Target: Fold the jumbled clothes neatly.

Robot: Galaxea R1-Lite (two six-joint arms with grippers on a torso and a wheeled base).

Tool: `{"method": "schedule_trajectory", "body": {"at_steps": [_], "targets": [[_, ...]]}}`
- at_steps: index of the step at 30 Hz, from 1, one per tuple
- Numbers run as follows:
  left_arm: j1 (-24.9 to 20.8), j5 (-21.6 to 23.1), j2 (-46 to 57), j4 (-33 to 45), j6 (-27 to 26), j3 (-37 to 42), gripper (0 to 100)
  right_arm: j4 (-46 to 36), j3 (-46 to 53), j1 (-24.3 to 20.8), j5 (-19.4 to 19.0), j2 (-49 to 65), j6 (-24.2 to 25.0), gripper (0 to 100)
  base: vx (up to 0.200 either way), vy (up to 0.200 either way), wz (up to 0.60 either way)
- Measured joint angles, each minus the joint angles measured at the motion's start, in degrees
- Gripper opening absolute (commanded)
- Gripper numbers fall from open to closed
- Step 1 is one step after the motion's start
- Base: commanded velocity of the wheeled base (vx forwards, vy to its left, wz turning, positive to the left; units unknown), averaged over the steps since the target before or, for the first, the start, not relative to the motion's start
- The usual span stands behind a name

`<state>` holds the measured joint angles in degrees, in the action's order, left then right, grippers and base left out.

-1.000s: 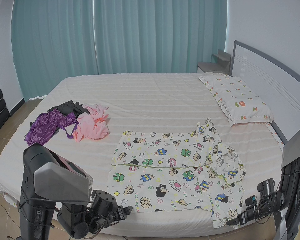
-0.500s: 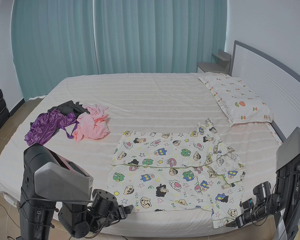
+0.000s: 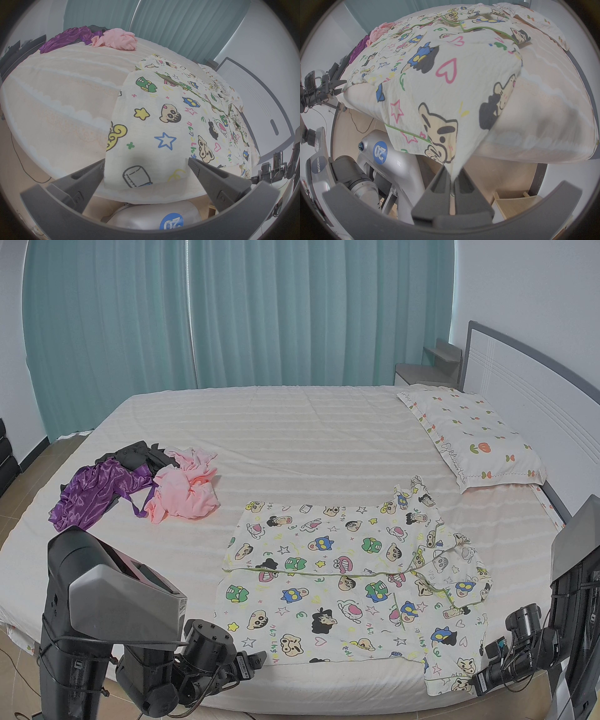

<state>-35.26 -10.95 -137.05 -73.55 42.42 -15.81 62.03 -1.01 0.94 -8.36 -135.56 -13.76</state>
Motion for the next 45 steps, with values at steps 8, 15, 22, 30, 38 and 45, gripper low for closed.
{"method": "schedule_trajectory", "body": {"at_steps": [8, 15, 22, 30, 38, 45], "targets": [[0.59, 1.16, 0.99, 0.06, -0.39, 2.04, 100, 0.02, 0.00, 1.26, -0.23, 0.13, -0.09, 0, 0.000, 0.000, 0.00], [1.57, 2.26, 0.88, 0.20, -0.52, 0.18, 100, 0.02, 0.00, 1.34, -0.33, 0.17, -0.11, 0, 0.000, 0.000, 0.00], [1.44, 2.06, -0.22, 0.13, -0.90, -2.60, 0, 0.00, 0.00, 1.38, -0.33, 0.17, -0.11, 0, 0.000, 0.000, 0.00], [1.50, 1.34, -0.77, 0.09, -1.10, -1.88, 0, -0.50, 0.00, 1.58, -0.30, 0.45, -0.11, 0, 0.000, 0.000, 0.00], [1.72, 1.10, 1.13, 0.06, -1.16, 0.30, 0, -3.69, 0.00, 2.41, -0.41, 2.07, -0.52, 0, 0.000, 0.000, 0.00], [1.66, 1.07, 4.61, 0.06, -2.41, 2.61, 0, -10.28, 0.00, 3.39, -2.23, 5.71, -2.30, 0, 0.000, 0.000, 0.00]]}}
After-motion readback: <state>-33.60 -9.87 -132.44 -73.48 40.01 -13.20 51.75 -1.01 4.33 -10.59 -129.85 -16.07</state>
